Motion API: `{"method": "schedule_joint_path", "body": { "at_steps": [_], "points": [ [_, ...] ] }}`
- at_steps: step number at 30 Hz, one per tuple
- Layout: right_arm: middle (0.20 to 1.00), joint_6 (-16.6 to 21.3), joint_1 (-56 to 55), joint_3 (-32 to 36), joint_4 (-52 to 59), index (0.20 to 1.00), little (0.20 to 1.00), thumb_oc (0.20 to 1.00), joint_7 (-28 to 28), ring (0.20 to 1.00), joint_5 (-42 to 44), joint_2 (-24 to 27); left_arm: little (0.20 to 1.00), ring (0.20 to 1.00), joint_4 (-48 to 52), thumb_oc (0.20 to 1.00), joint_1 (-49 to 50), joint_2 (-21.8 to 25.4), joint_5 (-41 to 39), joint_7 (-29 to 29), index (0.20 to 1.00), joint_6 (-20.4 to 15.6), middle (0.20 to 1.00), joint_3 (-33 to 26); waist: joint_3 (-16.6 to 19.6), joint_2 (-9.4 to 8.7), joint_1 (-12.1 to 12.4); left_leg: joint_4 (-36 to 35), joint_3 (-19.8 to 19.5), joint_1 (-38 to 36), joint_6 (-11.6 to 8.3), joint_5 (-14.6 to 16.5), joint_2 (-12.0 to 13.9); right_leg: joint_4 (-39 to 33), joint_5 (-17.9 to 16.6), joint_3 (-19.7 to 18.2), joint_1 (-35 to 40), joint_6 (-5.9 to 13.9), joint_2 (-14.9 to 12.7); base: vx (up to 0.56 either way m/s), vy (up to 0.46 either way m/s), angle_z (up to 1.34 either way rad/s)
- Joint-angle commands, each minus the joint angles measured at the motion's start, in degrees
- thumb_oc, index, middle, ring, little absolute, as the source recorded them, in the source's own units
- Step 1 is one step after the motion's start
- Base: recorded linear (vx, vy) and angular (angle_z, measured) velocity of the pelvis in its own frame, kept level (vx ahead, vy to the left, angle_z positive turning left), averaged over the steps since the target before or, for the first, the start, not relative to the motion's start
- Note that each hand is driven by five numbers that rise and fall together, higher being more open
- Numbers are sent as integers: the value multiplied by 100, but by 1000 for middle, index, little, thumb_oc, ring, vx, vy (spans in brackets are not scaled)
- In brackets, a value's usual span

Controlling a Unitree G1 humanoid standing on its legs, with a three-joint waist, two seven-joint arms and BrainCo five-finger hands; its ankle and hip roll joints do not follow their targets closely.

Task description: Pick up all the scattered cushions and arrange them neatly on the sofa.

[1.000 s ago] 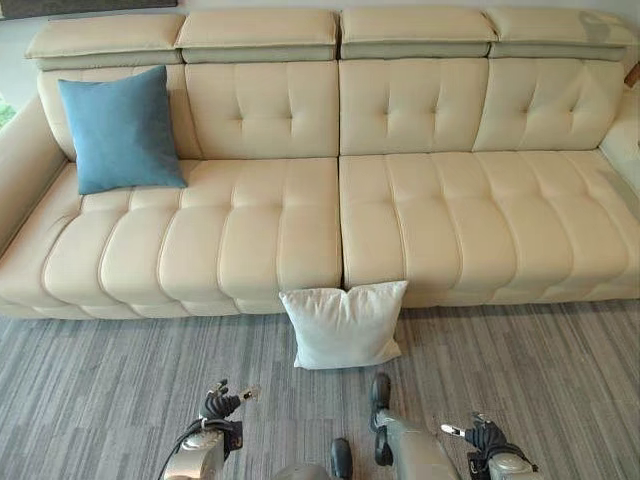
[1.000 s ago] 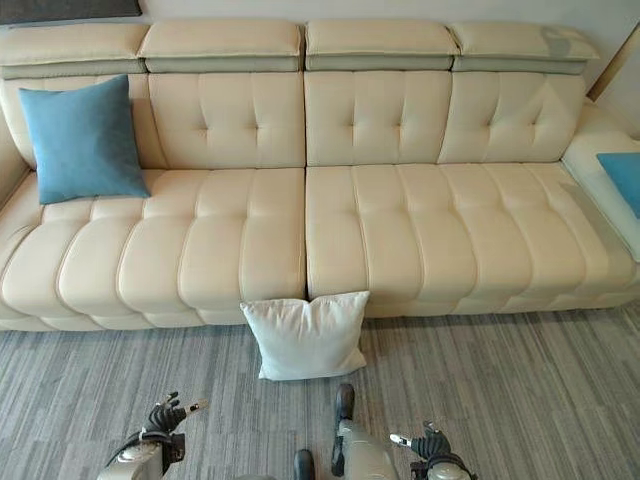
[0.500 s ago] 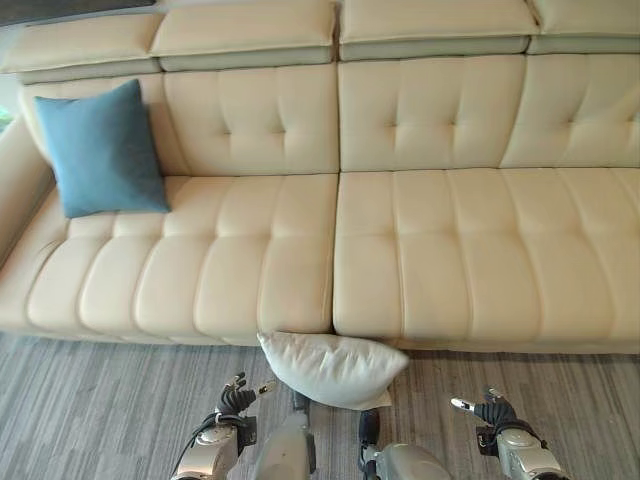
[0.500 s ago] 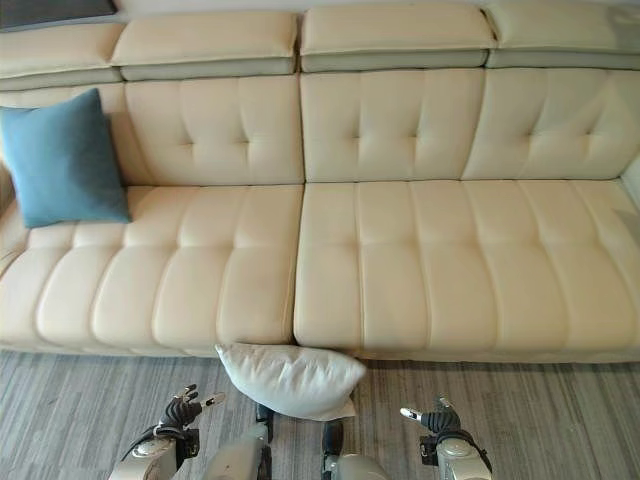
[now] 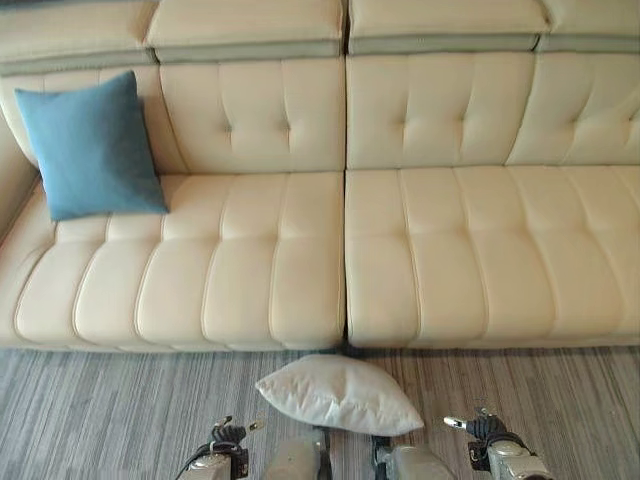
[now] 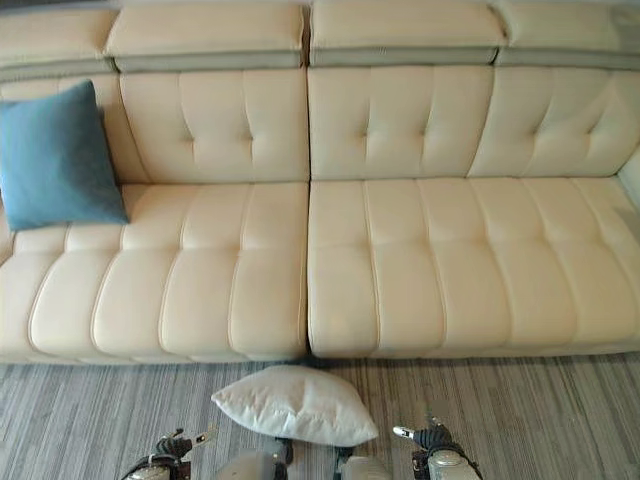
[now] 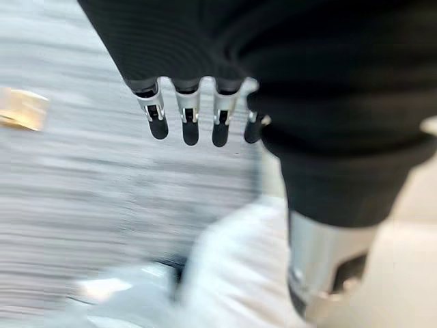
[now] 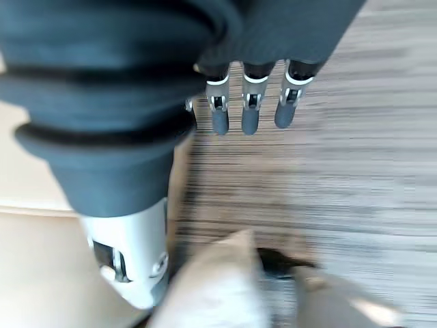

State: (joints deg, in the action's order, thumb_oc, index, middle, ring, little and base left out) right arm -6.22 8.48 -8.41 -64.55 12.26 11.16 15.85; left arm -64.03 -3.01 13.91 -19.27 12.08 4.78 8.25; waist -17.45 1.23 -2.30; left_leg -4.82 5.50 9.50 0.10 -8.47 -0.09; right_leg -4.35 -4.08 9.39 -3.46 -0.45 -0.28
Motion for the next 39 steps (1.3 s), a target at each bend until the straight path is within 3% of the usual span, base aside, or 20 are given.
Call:
{"method": "schedule_joint_path", "body": {
  "at_steps": [1,5,6,8,9,11,17,24,30,31,34,37,38,39],
  "points": [
    [1000,75,145,-159,-37,1000,1000,1000,202,1000,-48,219,1000,1000,-240,1000,-327,12,-208,123,1000,-86,1000,-175,-172,-63,66,-18,20,-519,-129,678,54,205,362,-127,-423,330,-327,-67,30,-2],
    [1000,103,501,-82,-371,1000,1000,1000,308,1000,170,159,1000,1000,-664,1000,-631,85,-225,194,1000,-116,1000,-237,-375,-82,83,178,27,70,-86,611,41,513,342,-184,-1074,309,-366,-76,15,-6],
    [1000,214,679,-139,-280,1000,1000,1000,440,1000,295,140,1000,1000,-683,1000,-818,178,-126,343,1000,-138,1000,-139,-536,-113,66,494,27,553,-63,645,15,730,309,-215,-1490,293,-395,-122,4,-7],
    [1000,244,785,-168,-280,1000,1000,1000,492,1000,327,146,1000,1000,-657,1000,-924,236,0,456,1000,-181,1000,-68,-562,-117,59,640,31,841,-58,654,6,831,291,-225,-1759,287,-411,-102,2,-4],
    [1000,359,1099,-265,-240,1000,1000,1000,678,1000,415,172,1000,1000,-597,1000,-1254,384,60,713,1000,-215,1000,69,-671,-125,44,927,22,1421,-56,653,5,979,236,-233,-2276,289,-444,-109,-3,-3],
    [1000,402,1255,-296,-164,1000,1000,1000,749,1000,466,199,1000,1000,-557,1000,-1440,473,131,845,1000,-242,1000,127,-700,-129,32,1007,17,1684,-61,636,3,1038,222,-241,-2526,292,-440,-74,-3,5],
    [1000,954,2331,-403,958,1000,1000,1000,1465,1000,812,579,1000,1000,-129,1000,-2820,1082,449,1696,1000,-354,1000,592,-1229,-114,-127,1692,-25,3361,-108,688,12,1716,262,-310,-4213,295,-504,-30,18,5],
    [1000,1355,3059,-694,1617,1000,1000,1000,1966,1000,885,542,1000,1000,308,1000,-3849,1227,637,2200,1000,-451,1000,1094,-1235,-110,-220,2476,-76,4881,-20,859,35,2449,382,-428,-5729,240,-584,45,21,6],
    [1000,1492,3975,-1175,1794,1000,1000,1000,2139,1000,925,317,1000,1000,1043,1000,-4957,951,772,2330,1000,-586,1000,1797,-1235,-82,-247,2988,-93,5955,30,979,-40,2919,468,-536,-6804,228,-599,58,9,4],
    [1000,1675,4299,-1249,1805,1000,1000,1000,2144,1000,1197,148,1000,1000,1308,1000,-5328,729,624,2363,1000,-746,1000,2021,-1235,-72,-222,3163,-96,6241,49,1042,-73,3106,517,-559,-7119,242,-569,47,-7,0],
    [1000,1761,4533,-1262,1758,1000,1000,1000,2063,1000,1390,42,1000,1000,1445,1000,-5535,534,447,2311,1000,-847,1000,2053,-1235,-65,-224,3322,-93,6542,64,1054,-88,3252,524,-571,-7412,236,-572,32,-15,-4],
    [1000,2276,4723,-1041,1872,1000,1000,1000,1763,1000,2420,-394,1000,1000,1767,1000,-5691,13,39,2142,1000,-1076,1000,2115,-1235,-41,-202,3480,-123,6794,74,1110,-128,3406,567,-568,-7675,249,-569,22,-10,-1],
    [1000,2281,4755,-1035,1861,1000,1000,1000,1753,1000,2430,-385,827,827,1766,827,-5718,20,37,2142,827,-1075,827,2113,-1235,-40,-203,3502,-119,6853,80,1091,-131,3422,547,-572,-7731,245,-574,16,4,4],
    [583,2441,4760,-944,1920,583,583,583,1571,583,2847,-537,520,520,1844,520,-5675,-145,-161,2042,520,-1158,520,2106,-1235,-34,-189,3523,-106,6891,75,1099,-131,3444,546,-578,-7783,252,-565,11,2,5]
  ]
}}
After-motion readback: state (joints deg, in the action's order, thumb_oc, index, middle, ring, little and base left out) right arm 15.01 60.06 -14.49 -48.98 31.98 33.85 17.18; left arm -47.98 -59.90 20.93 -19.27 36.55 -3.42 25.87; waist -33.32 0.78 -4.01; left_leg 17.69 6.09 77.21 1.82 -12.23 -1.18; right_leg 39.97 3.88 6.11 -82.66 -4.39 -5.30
